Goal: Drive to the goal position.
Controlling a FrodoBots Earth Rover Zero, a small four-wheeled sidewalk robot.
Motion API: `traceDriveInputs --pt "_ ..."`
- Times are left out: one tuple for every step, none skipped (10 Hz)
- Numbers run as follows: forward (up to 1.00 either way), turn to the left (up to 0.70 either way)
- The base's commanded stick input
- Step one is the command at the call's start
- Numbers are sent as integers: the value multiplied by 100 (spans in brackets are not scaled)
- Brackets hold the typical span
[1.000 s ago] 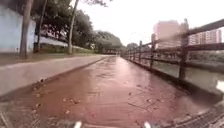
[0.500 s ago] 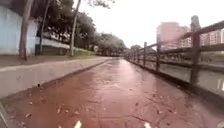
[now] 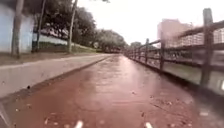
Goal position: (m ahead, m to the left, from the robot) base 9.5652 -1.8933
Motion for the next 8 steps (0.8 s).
traceDriveInputs --pt "50 0" --pt "50 0" --pt "50 0" --pt "50 0" --pt "50 0" --pt "50 0" --pt "50 0" --pt "50 0"
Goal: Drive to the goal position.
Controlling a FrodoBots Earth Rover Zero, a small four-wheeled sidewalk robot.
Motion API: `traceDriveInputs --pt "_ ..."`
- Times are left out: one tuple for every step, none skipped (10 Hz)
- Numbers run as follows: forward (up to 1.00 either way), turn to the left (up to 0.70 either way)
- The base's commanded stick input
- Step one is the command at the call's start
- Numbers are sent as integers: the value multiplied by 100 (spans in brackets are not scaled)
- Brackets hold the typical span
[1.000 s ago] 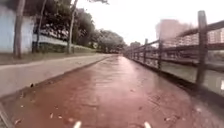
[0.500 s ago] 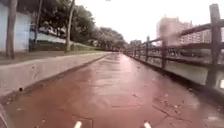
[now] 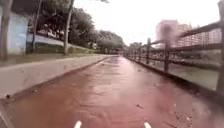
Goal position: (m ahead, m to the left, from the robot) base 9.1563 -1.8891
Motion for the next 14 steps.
traceDriveInputs --pt "50 0" --pt "50 0" --pt "50 0" --pt "50 0" --pt "50 0" --pt "50 0" --pt "50 0" --pt "50 0" --pt "50 0" --pt "50 0" --pt "50 0" --pt "50 0" --pt "50 0" --pt "50 0"
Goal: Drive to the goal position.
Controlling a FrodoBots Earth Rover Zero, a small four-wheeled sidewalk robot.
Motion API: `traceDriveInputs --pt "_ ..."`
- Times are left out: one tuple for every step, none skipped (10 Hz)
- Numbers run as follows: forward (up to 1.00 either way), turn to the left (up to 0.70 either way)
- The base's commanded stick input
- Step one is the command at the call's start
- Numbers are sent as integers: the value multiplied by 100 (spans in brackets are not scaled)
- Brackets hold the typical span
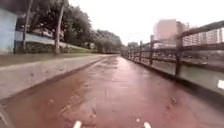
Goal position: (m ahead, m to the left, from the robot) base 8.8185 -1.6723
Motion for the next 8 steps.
traceDriveInputs --pt "50 50" --pt "50 50" --pt "50 38" --pt "50 8" --pt "50 0" --pt "50 0" --pt "50 0" --pt "50 0"
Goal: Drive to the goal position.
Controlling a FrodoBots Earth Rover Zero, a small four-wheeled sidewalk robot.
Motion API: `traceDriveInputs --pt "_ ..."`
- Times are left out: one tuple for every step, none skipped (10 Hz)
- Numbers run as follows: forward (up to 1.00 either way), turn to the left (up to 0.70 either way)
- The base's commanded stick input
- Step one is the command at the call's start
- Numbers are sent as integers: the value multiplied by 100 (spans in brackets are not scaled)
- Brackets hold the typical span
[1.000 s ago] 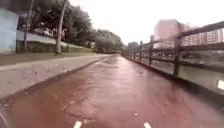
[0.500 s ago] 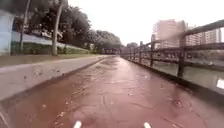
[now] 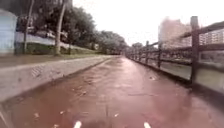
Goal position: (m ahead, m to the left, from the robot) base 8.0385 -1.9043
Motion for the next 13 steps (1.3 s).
traceDriveInputs --pt "50 0" --pt "50 0" --pt "50 0" --pt "50 0" --pt "50 0" --pt "50 0" --pt "50 0" --pt "50 0" --pt "50 0" --pt "50 0" --pt "50 0" --pt "50 0" --pt "50 0"
